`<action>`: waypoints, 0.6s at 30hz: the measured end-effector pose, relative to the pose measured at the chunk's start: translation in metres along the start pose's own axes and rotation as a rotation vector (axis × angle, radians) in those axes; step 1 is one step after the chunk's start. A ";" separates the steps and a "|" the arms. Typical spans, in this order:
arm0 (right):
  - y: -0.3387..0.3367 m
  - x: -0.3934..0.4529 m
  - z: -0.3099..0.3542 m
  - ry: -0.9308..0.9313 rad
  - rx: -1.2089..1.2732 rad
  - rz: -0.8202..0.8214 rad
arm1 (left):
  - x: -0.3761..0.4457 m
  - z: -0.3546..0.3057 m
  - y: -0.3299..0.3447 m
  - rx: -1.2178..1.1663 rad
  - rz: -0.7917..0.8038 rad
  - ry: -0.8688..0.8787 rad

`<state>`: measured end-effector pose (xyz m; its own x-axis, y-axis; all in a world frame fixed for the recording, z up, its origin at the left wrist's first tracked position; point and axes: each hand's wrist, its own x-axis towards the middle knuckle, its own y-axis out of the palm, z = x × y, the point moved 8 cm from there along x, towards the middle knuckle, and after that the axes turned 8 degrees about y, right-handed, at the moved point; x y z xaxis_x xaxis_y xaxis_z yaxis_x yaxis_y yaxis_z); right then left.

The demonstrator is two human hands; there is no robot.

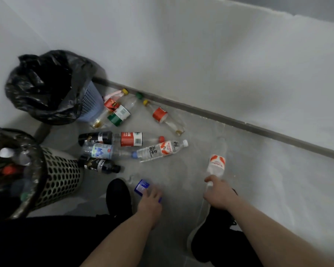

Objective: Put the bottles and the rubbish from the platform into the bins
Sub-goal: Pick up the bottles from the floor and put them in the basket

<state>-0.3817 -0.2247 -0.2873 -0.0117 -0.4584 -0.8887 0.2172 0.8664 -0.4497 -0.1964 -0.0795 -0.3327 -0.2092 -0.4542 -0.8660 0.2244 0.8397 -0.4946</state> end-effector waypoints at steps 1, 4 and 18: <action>0.002 0.006 -0.002 0.012 -0.006 0.008 | 0.007 0.001 0.005 0.002 0.027 0.010; -0.001 0.020 0.000 0.021 0.015 0.005 | 0.022 0.012 0.010 0.020 0.099 -0.017; -0.070 -0.055 0.039 -0.091 -0.019 -0.141 | -0.048 0.039 -0.129 -0.289 -0.278 -0.146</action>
<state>-0.3580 -0.2674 -0.2035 0.0474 -0.5910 -0.8053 0.2015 0.7953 -0.5718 -0.1780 -0.1774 -0.2300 -0.0825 -0.6950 -0.7142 -0.1023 0.7188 -0.6876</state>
